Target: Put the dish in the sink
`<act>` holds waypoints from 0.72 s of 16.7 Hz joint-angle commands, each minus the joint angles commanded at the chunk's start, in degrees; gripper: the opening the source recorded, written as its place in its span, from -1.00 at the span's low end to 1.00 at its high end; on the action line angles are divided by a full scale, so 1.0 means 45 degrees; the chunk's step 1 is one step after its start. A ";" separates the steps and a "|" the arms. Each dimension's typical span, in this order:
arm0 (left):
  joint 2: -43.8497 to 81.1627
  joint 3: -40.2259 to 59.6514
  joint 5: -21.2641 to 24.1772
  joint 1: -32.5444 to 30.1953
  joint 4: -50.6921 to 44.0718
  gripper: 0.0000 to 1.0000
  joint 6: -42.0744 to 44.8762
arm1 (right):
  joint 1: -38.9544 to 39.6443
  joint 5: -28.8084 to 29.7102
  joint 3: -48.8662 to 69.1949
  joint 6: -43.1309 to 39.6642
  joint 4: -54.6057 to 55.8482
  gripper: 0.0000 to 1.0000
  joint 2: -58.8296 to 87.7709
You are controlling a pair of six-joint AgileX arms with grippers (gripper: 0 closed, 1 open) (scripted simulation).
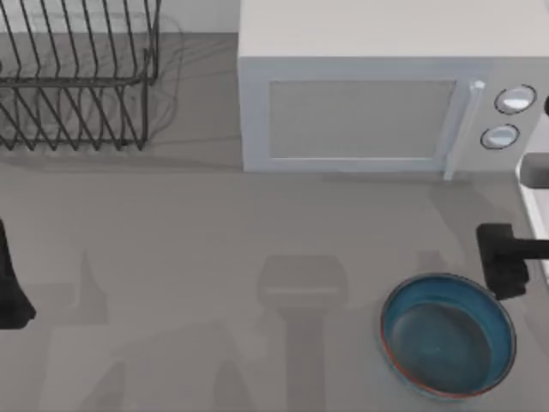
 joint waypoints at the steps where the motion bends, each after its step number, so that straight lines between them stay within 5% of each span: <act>1: 0.0000 0.0000 0.0000 0.0000 0.0000 1.00 0.0000 | 0.0129 0.0003 0.0389 0.0129 -0.0376 1.00 0.0454; 12: 0.0000 0.0000 0.0000 0.0000 0.0000 1.00 0.0000 | 0.0297 0.0008 0.0265 0.0303 0.0009 1.00 0.1421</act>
